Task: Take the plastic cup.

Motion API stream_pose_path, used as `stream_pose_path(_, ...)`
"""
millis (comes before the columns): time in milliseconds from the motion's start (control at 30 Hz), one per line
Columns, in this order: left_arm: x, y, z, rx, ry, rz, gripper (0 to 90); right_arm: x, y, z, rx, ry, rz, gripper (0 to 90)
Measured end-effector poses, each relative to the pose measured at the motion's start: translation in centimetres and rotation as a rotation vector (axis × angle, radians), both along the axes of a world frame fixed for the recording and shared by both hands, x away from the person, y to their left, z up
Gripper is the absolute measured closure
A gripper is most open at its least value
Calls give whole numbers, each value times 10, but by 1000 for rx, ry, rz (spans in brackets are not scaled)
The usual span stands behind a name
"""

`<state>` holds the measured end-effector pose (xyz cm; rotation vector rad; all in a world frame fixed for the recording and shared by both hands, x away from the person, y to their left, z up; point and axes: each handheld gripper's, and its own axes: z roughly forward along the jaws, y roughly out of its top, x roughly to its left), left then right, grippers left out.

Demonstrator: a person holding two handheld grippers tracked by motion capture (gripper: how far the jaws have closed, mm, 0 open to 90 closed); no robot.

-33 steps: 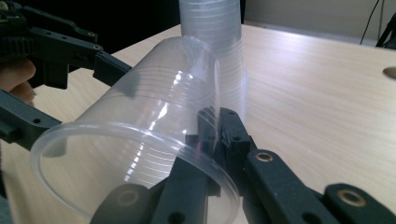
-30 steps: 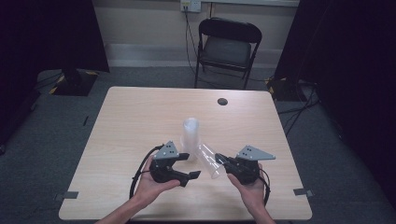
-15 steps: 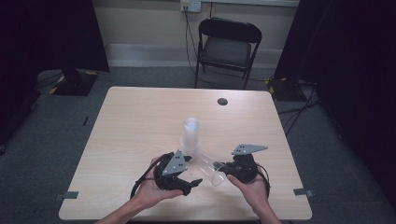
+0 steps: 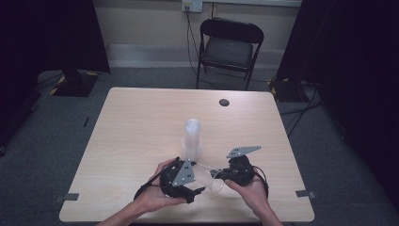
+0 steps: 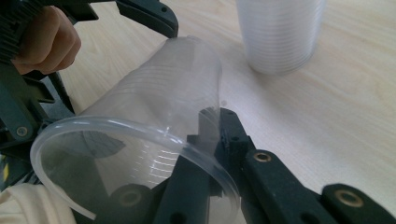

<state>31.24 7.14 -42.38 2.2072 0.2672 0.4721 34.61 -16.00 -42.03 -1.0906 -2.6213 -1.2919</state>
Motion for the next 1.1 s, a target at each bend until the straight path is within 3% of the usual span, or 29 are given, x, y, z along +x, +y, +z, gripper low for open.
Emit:
stream_pose_path(167,-6,-6,-5,50,-54,-35,173,2,4,-4,-9,37,17,897)
stream_pose_path(333,-10,-10,-8,57,-70,-53,197,3,10,-6,-9,51,26,895)
stream_pose_path(567,-15,-16,-14,31,-60,-48,206,4,20,-11,-10,81,36,892)
stream_pose_path(600,-14,-15,-13,45,-71,-57,210,5,21,-12,-8,87,37,892)
stream_pose_path(633,-15,-15,-12,25,-56,-72,196,6,23,-13,-11,101,39,892)
stream_pose_path(867,-14,-14,-13,19,-46,-71,198,7,29,-15,0,130,31,890)
stream_pose_path(967,-16,-17,-14,59,-82,-76,209,8,30,-16,2,147,15,885)
stream_pose_path(1100,-17,-19,-18,71,-86,-67,226,9,34,-20,-15,164,6,885)
